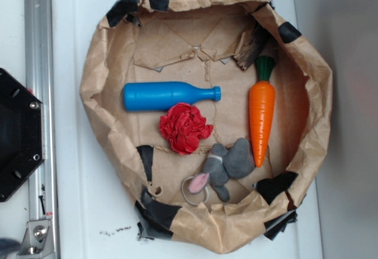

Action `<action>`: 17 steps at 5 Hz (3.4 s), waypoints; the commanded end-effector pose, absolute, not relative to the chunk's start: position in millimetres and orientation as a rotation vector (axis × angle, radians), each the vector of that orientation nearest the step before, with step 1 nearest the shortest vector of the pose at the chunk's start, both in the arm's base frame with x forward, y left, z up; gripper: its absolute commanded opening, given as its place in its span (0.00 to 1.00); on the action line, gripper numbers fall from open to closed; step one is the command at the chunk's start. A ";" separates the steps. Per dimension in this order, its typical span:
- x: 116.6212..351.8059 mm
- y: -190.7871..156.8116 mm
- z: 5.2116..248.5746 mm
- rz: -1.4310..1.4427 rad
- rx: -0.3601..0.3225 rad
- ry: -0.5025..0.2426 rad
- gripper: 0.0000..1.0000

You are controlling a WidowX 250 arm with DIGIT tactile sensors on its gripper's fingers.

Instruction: Grab the blue bottle.

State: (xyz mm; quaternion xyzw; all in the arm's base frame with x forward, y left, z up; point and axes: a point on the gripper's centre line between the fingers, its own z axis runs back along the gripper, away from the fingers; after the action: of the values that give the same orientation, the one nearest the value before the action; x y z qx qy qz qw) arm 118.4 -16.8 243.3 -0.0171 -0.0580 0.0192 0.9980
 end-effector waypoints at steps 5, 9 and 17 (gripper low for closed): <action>230.8 28.1 131.6 -0.048 -0.018 -0.298 1.00; 219.1 47.0 31.5 -0.088 0.041 -0.038 1.00; 268.6 16.0 116.7 0.272 0.190 -0.027 0.00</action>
State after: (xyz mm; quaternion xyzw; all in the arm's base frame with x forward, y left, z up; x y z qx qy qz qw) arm 260.7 20.2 101.1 0.0999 0.0228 0.1376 0.9852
